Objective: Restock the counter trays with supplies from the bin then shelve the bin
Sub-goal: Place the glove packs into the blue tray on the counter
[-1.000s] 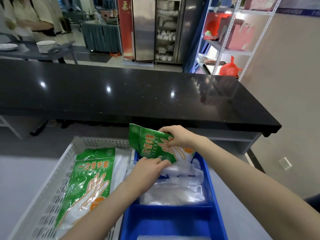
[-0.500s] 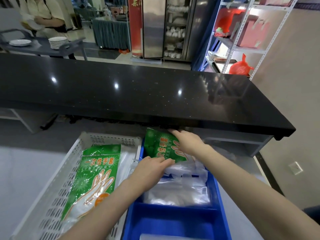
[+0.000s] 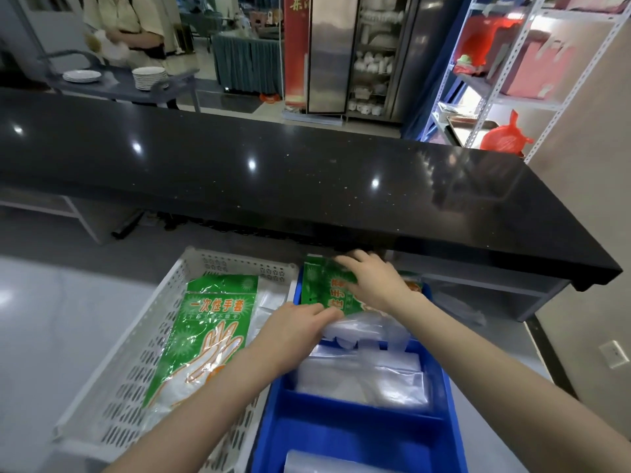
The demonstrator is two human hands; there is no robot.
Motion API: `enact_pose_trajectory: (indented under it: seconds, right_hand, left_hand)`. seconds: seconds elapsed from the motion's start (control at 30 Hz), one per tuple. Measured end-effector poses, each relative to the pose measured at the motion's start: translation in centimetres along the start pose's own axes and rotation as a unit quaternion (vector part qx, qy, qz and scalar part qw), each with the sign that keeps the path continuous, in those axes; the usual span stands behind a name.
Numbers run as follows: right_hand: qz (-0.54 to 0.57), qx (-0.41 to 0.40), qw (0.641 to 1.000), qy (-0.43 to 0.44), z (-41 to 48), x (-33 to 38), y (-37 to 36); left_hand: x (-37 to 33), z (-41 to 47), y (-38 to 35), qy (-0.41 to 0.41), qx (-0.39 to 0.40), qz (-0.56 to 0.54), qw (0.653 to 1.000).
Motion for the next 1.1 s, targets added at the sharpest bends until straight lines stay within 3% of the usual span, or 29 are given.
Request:
enact_pose_trajectory:
  seconds: [0.17,0.33,0.57,0.73,0.9,1.1]
  right_hand:
    - [0.063,0.03,0.992,0.103,2.0,6.9,-0.2]
    - [0.041,0.1,0.978,0.181,3.8,13.7,-3.8]
    - [-0.073,0.191,0.922,0.329,5.0,24.4,-9.8]
    - [-0.176,0.31,0.882,0.309,5.7,28.2,-11.8]
    - [-0.179,0.23,0.891,0.348,6.4,27.6,-10.5]
    - [-0.12,0.167,0.92,0.334,5.8,24.7,-8.5]
  left_hand:
    - [4.3,-4.7,2.7,0.07,-0.001,-0.015,0.997]
    - [8.9,-11.7,3.9,0.16,0.041,0.006,0.986]
    - [10.0,-18.2,2.8,0.226,0.085,-0.031,0.97]
    - [10.1,-19.8,2.1,0.228,0.073,-0.027,0.971]
    - [10.8,-20.1,2.4,0.219,0.055,-0.041,0.973]
    - [10.4,-18.7,3.0,0.192,-0.003,-0.036,0.981]
Point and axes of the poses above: each hand's wrist, its own z-axis towards the middle knuckle, its own y-axis out of the back of the hand, x = y × z, the point moved 2 cm from there along z, towards the middle knuckle, and after that the axes turned 10 degrees about z, right-handed, at the moved point
